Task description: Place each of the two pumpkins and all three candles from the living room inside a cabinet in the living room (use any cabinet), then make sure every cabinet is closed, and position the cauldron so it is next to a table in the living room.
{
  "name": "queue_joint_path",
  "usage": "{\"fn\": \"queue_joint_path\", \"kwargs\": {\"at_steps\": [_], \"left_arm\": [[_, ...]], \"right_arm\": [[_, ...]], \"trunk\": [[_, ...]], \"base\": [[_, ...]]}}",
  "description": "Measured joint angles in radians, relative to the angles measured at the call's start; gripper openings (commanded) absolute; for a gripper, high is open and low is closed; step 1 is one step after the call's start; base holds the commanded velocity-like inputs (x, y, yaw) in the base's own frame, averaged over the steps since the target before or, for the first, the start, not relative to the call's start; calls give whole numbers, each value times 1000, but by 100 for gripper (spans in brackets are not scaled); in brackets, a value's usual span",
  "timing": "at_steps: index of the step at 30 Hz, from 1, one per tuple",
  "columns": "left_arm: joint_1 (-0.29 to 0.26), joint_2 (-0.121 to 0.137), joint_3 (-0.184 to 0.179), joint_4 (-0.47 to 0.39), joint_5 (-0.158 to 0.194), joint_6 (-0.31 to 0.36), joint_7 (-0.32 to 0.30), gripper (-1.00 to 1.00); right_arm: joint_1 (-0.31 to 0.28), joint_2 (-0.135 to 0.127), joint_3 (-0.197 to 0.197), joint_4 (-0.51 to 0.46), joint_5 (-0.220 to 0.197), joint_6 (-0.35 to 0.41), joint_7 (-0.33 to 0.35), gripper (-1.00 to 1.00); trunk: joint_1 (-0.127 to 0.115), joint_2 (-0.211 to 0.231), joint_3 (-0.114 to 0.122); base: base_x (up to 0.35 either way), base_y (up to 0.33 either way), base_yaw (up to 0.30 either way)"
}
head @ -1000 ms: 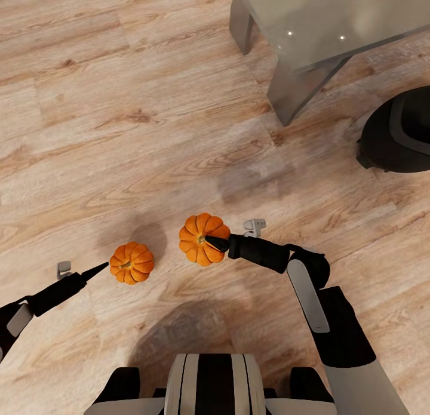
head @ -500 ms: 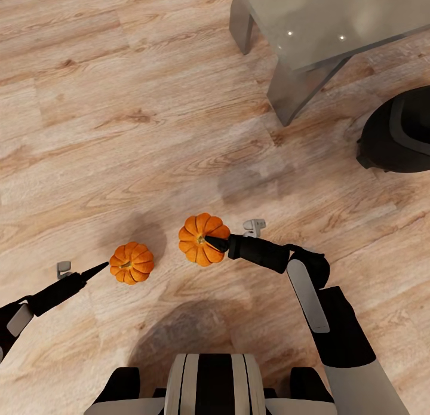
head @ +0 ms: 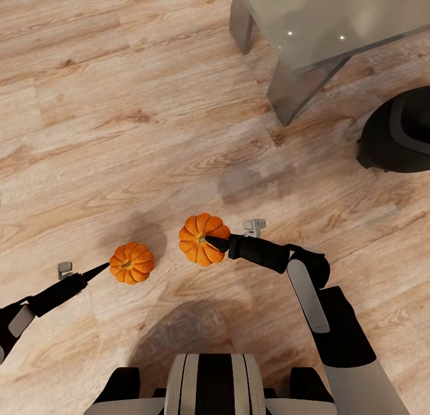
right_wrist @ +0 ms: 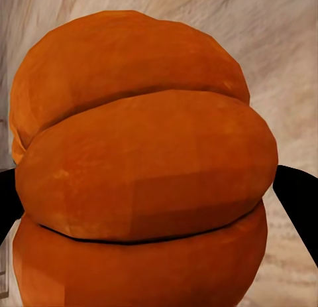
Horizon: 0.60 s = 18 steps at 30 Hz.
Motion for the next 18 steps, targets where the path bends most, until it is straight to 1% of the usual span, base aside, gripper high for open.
{"fn": "queue_joint_path", "kwargs": {"at_steps": [2,6,11,18], "left_arm": [[2,-14,0,0,-4,-1,27,100],[2,-26,-1,1,-6,-2,46,100],[3,-32,-2,1,-8,-3,54,100],[2,-33,-2,1,-6,-2,55,100]], "right_arm": [[0,0,0,0,0,0,0,-100],[0,-1,-6,0,0,1,0,-100],[0,-13,-9,0,2,0,1,-100],[0,-16,-9,0,0,0,2,-100]], "trunk": [[0,0,0],[0,0,-1],[0,0,-7],[0,0,-14]], "base": [[0,0,0],[0,0,0],[0,0,0],[0,0,0]]}}
